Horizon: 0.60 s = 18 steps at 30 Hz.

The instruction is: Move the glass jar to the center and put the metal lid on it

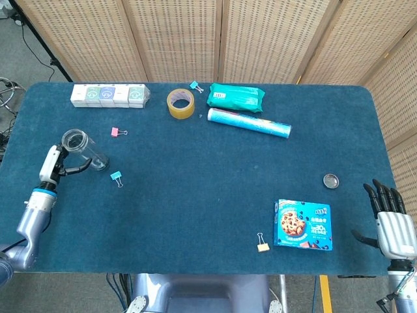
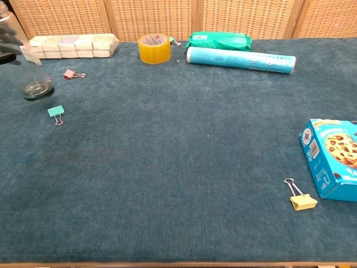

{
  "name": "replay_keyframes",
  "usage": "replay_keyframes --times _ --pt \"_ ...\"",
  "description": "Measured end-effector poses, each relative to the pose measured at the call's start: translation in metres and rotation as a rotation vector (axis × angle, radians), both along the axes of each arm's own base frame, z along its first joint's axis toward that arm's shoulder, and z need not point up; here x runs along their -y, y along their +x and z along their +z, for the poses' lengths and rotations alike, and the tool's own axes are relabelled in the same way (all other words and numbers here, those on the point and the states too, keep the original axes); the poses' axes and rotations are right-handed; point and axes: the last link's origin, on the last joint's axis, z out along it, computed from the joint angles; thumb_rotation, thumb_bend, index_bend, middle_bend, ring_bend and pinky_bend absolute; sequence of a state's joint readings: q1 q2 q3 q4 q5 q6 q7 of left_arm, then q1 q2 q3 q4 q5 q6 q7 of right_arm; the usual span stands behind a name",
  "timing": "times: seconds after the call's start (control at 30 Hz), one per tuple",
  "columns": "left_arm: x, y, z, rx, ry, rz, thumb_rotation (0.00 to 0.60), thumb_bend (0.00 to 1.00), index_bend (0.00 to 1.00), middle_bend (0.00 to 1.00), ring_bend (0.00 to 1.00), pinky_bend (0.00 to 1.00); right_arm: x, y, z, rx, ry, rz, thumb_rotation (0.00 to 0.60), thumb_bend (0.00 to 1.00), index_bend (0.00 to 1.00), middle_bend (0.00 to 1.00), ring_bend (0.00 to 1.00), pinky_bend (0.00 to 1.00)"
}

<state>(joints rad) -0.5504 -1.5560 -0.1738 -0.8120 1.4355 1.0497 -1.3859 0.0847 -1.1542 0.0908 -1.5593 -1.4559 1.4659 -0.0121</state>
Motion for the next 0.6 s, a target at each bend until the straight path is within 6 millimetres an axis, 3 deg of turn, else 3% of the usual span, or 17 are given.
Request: replay_keyframes --times 0.33,0.6 --pt "-0.015 0.077 -0.026 -0.011 -0.099 -0.157 0.600 0.35 0.37 0.27 0.24 0.25 0.003 -0.004 0.001 -0.006 -0.005 -0.021 0.600 0.00 0.00 0.00 0.00 0.00" --pt "-0.010 0.136 -0.060 0.020 -0.213 -0.277 0.600 0.35 0.37 0.27 0.24 0.25 0.002 -0.008 0.002 -0.010 -0.012 -0.039 0.600 0.00 0.00 0.00 0.00 0.00"
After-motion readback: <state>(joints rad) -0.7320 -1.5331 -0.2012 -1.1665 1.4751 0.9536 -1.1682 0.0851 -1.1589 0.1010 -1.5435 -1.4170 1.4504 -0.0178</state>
